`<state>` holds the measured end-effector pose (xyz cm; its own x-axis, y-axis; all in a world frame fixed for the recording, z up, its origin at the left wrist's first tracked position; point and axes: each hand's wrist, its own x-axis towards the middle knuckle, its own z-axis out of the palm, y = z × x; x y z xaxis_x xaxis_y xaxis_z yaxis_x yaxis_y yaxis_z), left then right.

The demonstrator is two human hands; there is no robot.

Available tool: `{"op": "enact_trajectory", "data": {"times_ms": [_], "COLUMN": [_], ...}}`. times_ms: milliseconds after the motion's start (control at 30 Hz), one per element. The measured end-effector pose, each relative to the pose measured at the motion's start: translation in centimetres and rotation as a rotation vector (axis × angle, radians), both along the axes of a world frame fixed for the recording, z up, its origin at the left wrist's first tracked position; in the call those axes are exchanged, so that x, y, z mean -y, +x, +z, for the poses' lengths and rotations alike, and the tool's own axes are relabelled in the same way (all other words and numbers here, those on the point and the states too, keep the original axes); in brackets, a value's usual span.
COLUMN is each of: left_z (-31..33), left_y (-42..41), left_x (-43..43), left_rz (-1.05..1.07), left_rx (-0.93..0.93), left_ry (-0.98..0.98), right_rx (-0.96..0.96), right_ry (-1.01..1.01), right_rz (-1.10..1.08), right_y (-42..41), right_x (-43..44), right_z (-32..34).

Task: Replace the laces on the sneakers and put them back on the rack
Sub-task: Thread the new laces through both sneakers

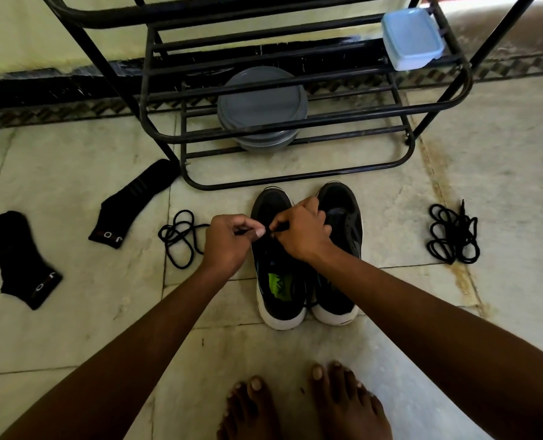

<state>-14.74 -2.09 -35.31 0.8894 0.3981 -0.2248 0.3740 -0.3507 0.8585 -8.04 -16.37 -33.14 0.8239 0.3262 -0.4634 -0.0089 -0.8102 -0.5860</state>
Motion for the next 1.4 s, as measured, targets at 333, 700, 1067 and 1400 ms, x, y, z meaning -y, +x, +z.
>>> {"op": "enact_trajectory", "data": {"times_ms": [333,700,1067,1400], "left_z": [-0.1,2.0,1.8,1.6], "left_y": [0.0,0.7,0.3,0.2], "left_x": [-1.0,-2.1,-1.8,-1.8], "left_rz": [-0.186,-0.471,-0.569,-0.547], "left_rx": [0.023,-0.243,-0.289,-0.270], "left_ry": [0.390,0.205,0.379,0.391], "right_rx": [-0.002,0.180,0.167,0.376], "right_ry": [0.095,0.078,0.417,0.185], "right_rz": [0.052,0.042,-0.120,0.445], "right_y": [0.7,0.1,1.6,6.7], "right_x": [0.3,0.1,1.2,4.9], "right_z": [-0.7,-1.5,1.7,6.3]}}
